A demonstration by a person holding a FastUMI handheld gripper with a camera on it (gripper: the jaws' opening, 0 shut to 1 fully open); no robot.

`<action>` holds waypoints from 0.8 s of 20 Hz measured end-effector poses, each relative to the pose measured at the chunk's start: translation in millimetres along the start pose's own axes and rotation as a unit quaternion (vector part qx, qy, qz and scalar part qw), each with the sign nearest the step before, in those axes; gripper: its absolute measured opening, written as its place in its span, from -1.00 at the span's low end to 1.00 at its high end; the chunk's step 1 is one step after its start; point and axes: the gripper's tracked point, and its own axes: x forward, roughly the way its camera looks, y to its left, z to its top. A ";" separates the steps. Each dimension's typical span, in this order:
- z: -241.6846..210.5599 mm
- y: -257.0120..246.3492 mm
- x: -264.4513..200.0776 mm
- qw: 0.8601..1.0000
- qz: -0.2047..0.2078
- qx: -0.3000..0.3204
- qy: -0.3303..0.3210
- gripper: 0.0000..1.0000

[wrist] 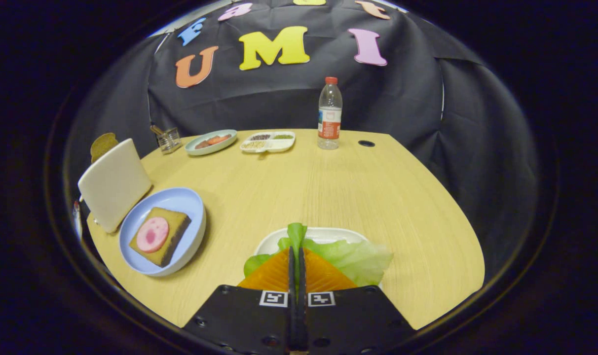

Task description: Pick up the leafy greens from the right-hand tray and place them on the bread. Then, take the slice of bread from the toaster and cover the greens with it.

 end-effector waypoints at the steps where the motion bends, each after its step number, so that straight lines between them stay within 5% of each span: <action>1: 7.0 -0.9 -5.4 1.000 0.000 0.007 -0.012 -0.99; 7: 50.0 14.0 -44.5 0.997 0.006 0.024 -0.078 -0.99; 16: 94.1 114.5 -78.1 0.988 0.056 -0.004 -0.141 -0.99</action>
